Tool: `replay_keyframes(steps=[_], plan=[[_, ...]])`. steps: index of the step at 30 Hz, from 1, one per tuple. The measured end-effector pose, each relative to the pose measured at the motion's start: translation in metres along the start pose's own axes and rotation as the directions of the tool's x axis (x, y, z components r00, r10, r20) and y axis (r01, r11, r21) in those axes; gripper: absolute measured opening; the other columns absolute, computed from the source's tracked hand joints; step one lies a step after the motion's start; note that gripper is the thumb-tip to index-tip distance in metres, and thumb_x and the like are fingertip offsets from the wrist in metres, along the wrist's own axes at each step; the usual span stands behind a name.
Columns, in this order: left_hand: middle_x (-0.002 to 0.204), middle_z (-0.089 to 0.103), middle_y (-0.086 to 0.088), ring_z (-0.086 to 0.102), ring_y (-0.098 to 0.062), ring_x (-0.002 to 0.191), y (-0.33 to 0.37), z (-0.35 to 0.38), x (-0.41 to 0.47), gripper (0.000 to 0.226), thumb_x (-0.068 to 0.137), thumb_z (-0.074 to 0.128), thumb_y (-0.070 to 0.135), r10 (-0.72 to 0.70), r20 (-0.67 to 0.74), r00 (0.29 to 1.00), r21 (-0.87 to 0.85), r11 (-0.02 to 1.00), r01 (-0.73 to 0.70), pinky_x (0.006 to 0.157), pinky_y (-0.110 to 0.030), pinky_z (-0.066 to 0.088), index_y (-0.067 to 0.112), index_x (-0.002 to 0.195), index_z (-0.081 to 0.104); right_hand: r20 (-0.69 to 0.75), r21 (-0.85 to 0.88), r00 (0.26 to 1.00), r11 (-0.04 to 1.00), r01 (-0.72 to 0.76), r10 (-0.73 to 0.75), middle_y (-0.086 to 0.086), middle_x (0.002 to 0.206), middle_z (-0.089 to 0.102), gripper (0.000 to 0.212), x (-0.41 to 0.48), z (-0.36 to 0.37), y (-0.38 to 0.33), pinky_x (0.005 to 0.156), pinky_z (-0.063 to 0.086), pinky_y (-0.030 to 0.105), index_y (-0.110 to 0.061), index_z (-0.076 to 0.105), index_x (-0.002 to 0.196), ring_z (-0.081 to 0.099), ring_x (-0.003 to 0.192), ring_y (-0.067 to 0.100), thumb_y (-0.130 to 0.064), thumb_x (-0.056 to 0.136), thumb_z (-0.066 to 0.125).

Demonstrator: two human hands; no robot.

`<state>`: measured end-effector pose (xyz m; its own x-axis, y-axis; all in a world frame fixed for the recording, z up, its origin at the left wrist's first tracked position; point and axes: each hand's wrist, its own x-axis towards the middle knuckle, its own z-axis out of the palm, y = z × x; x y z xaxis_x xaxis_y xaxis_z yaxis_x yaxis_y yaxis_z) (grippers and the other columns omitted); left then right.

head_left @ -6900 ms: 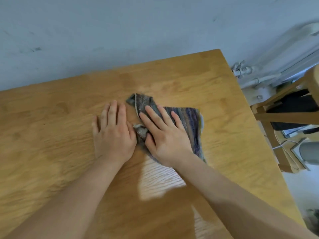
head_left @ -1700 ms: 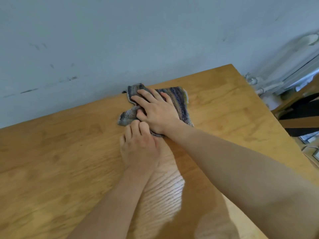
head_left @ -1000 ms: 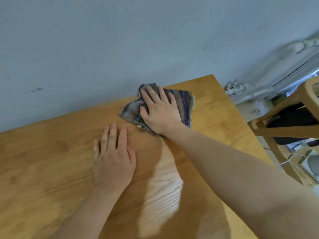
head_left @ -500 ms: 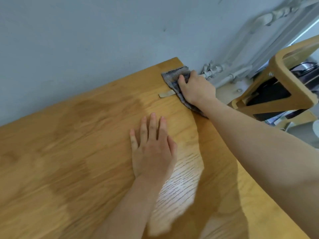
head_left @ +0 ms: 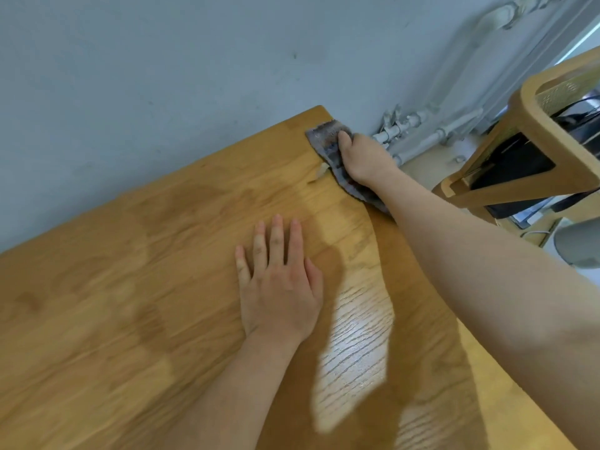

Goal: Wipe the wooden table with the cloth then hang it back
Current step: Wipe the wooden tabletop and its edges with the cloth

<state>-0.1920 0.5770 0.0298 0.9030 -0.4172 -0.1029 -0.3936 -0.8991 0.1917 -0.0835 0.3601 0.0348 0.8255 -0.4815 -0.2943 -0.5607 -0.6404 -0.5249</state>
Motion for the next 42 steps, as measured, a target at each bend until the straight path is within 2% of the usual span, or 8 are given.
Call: replay_keyframes(steps=[6,12,20,30,33,36,38,42], plan=[[0.161,0.013,0.0,0.006,-0.023,0.148,-0.001,0.002,-0.001,0.06,0.095,0.015,0.043,-0.012,0.013,1.0,0.016,1.0,0.012,0.118,-0.052,0.008,0.026,0.153,0.013,-0.168,-0.169,0.978,0.981,0.096,-0.125,0.016,0.109,0.064,0.045,-0.005,0.013,0.003,0.068,0.033,0.037,-0.009,0.049,0.12,0.06,0.098,0.036,-0.041,0.105,0.021],[0.159,0.02,-0.002,0.013,-0.024,0.147,-0.002,0.001,-0.001,0.059,0.094,0.021,0.042,-0.013,-0.027,1.0,0.001,1.0,0.014,0.117,-0.053,0.012,0.026,0.151,0.021,-0.152,-0.203,0.988,0.979,-0.025,-0.007,0.012,0.103,0.064,0.054,-0.055,0.008,0.038,0.068,0.037,0.039,-0.011,0.052,0.11,0.059,0.092,0.035,-0.054,0.101,0.02],[0.16,0.016,-0.002,0.009,-0.024,0.146,-0.002,0.0,-0.003,0.056,0.095,0.024,0.04,0.008,-0.037,0.999,-0.016,1.0,-0.009,0.117,-0.054,0.009,0.026,0.149,0.022,-0.215,-0.187,0.971,0.972,-0.143,0.101,0.002,0.077,0.048,0.044,-0.13,0.001,0.08,0.066,0.036,0.039,-0.017,0.043,0.094,0.046,0.075,0.028,-0.051,0.103,0.017],[0.159,0.017,-0.009,0.011,-0.029,0.146,0.011,-0.001,-0.006,0.053,0.097,0.029,0.029,0.027,0.003,1.0,0.013,1.0,-0.027,0.116,-0.054,0.008,0.021,0.149,0.024,-0.319,-0.228,0.937,0.947,-0.224,0.145,0.005,0.078,0.058,0.048,-0.226,-0.001,0.145,0.061,0.041,0.038,-0.017,0.046,0.088,0.056,0.076,0.03,-0.051,0.102,0.016],[0.161,0.011,-0.007,0.007,-0.026,0.147,0.053,0.004,-0.04,0.056,0.097,0.025,0.036,0.16,0.045,0.986,-0.016,0.987,-0.159,0.117,-0.052,0.007,0.021,0.151,0.019,-0.343,-0.217,0.928,0.949,-0.231,0.147,0.005,0.084,0.059,0.046,-0.24,0.001,0.15,0.061,0.043,0.038,-0.018,0.046,0.089,0.058,0.08,0.029,-0.051,0.102,0.016],[0.162,0.005,-0.003,0.001,-0.024,0.148,0.111,0.023,-0.108,0.059,0.097,0.021,0.043,0.404,0.103,0.909,-0.05,0.915,-0.4,0.116,-0.053,0.001,0.023,0.152,0.012,-0.364,-0.204,0.919,0.949,-0.239,0.153,0.006,0.095,0.06,0.039,-0.258,0.001,0.156,0.064,0.04,0.038,-0.019,0.043,0.092,0.059,0.087,0.029,-0.047,0.103,0.019],[0.162,0.001,-0.002,-0.004,-0.023,0.148,0.132,0.038,-0.139,0.06,0.098,0.021,0.043,0.476,0.158,0.865,-0.027,0.878,-0.478,0.115,-0.055,-0.003,0.021,0.153,0.01,-0.392,-0.199,0.907,0.949,-0.245,0.152,0.008,0.098,0.06,0.037,-0.28,0.001,0.171,0.067,0.043,0.04,-0.019,0.044,0.093,0.06,0.089,0.031,-0.047,0.103,0.021],[0.156,0.027,-0.011,0.019,-0.029,0.146,0.129,0.05,-0.144,0.06,0.093,0.031,0.039,0.51,0.032,0.859,-0.023,0.86,-0.51,0.114,-0.059,0.011,0.014,0.147,0.035,-0.413,-0.213,0.885,0.923,-0.321,0.213,0.004,0.086,0.055,0.039,-0.324,0.002,0.208,0.065,0.044,0.04,-0.021,0.041,0.086,0.059,0.084,0.032,-0.052,0.1,0.021]])
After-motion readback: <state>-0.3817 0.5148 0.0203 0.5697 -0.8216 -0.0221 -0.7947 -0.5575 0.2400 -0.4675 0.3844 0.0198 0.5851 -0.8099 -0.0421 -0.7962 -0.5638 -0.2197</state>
